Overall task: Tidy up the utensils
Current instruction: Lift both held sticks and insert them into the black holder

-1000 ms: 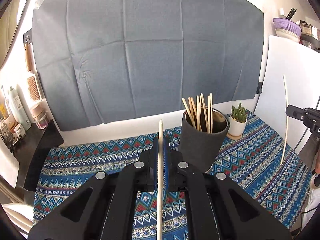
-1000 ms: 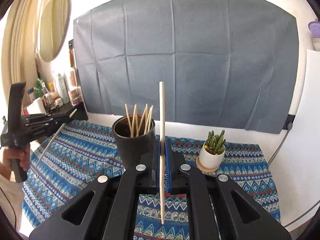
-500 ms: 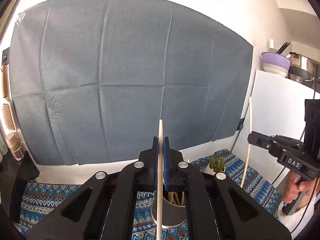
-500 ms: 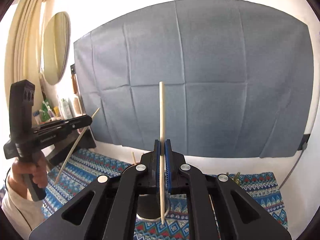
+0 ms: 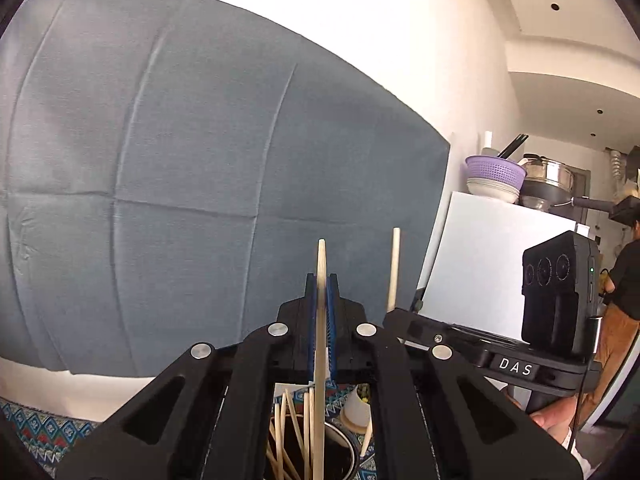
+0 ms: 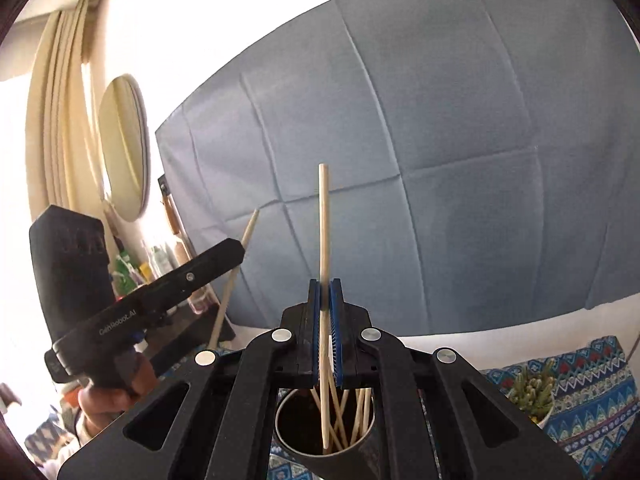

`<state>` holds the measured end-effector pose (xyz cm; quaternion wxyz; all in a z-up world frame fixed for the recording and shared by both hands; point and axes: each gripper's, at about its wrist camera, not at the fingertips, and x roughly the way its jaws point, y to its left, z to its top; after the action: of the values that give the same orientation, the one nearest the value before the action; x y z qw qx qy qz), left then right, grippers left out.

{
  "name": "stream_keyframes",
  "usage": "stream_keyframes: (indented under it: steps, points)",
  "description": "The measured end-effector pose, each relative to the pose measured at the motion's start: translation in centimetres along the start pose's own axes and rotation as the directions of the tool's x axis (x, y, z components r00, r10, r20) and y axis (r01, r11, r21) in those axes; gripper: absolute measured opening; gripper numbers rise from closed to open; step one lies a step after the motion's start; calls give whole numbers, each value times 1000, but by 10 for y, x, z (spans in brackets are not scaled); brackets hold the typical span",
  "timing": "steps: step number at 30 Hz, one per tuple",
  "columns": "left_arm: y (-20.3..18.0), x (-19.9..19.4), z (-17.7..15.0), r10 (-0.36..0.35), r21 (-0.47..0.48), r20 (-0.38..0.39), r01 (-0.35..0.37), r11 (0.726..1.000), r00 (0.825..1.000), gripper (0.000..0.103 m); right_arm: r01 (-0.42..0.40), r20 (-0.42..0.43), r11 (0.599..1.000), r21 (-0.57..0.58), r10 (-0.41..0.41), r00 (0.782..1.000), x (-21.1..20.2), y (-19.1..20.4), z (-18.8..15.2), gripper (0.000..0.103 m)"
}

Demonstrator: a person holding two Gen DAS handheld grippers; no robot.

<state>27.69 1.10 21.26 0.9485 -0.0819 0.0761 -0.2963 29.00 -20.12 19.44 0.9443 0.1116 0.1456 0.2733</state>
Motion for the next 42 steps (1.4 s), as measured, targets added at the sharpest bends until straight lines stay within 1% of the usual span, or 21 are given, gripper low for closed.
stream_keyframes:
  steps: [3,6,10,14,15,16,17,19,20,22,25,29,31,36,37,39,41,42]
  points:
    - [4,10,-8,-24,-15,45,25,1000,999,5,-20,37,1000,21,19,999,8,-3,-7,5]
    - [11,15,-18,-30,-34,110,34,999,993,5,-5,75,1000,13,4,997,13,-4,-16,5]
    - [21,15,-34,-40,-76,204,57,995,978,5,0,122,1000,-13,2,992,18,-3,-30,5]
    - [25,13,-53,-17,-77,269,39,996,963,5,17,136,999,-48,-10,991,26,0,-40,5]
    - [25,11,-58,-7,-74,288,30,997,958,5,21,136,998,-52,-14,991,27,0,-43,5]
    - [25,8,-62,-1,-70,320,25,997,947,5,20,133,998,-57,-12,991,29,0,-45,5]
    - [27,6,-64,-8,-70,339,33,997,941,5,15,127,998,-61,-7,992,30,1,-47,5]
    - [28,6,-65,-6,-78,350,36,996,937,5,14,117,998,-66,-6,993,34,3,-51,5]
    - [29,8,-65,-13,-80,348,43,996,937,5,10,111,997,-70,-2,994,35,3,-53,5]
    - [29,6,-65,-8,-73,363,37,997,932,5,14,106,997,-77,-5,994,37,5,-57,5]
    - [32,8,-62,-19,-86,373,54,995,928,5,12,97,997,-76,-5,995,38,3,-62,5]
    - [33,8,-66,-23,-88,364,59,994,931,5,27,86,997,-77,-20,996,41,0,-64,5]
    - [33,7,-72,-21,-78,351,52,996,936,5,19,75,997,-71,-14,997,43,-2,-64,5]
    - [36,4,-79,-17,-85,315,46,995,949,5,30,56,997,-68,-27,998,45,-6,-67,5]
    - [35,4,-80,-14,-79,303,40,996,953,5,31,52,997,-70,-28,998,45,-6,-67,5]
    - [30,5,-81,27,-45,256,-16,999,966,5,36,40,997,-75,-33,999,46,-6,-68,5]
    - [27,6,-83,32,-22,208,-28,999,978,5,55,13,994,-98,-54,998,48,-5,-67,5]
    - [26,5,-84,40,-13,197,-38,999,980,5,67,3,992,-111,-68,998,48,-5,-67,5]
